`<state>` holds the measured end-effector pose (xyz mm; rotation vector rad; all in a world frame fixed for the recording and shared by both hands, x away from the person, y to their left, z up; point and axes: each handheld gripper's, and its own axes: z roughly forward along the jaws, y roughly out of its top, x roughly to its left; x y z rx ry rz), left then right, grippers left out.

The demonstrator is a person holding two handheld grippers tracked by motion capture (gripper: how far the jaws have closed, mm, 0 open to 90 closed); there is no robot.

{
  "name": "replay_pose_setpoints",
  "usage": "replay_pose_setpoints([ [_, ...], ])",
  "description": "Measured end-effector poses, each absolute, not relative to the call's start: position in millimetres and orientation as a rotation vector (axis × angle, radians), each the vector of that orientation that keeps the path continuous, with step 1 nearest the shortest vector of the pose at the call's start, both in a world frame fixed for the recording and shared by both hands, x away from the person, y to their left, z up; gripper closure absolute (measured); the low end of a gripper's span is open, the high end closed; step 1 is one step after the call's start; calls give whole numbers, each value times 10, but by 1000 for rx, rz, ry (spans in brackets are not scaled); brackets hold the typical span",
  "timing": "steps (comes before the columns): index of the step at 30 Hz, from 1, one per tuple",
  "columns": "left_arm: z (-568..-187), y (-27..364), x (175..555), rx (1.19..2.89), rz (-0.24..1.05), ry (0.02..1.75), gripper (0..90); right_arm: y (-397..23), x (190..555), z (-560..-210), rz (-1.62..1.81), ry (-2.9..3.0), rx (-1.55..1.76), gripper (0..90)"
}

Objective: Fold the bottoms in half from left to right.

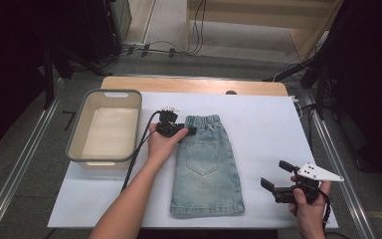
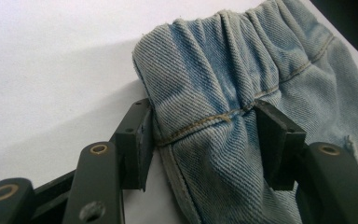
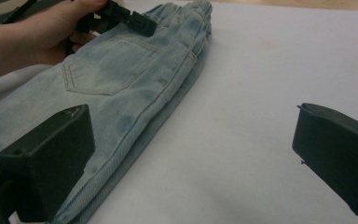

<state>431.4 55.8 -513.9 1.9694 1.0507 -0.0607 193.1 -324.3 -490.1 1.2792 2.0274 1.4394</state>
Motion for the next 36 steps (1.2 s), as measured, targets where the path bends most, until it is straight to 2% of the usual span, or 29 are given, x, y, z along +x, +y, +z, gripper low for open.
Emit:
replay_pose_setpoints([
  [22, -5152, 581, 4328, 1961, -82, 1052, 446, -2687, 2638, -4486, 1483, 2121, 1138, 0],
  [36, -5155, 587, 4330, 1961, -85, 1047, 446, -2479, 3166, -4404, 1462, 2155, 1174, 8],
])
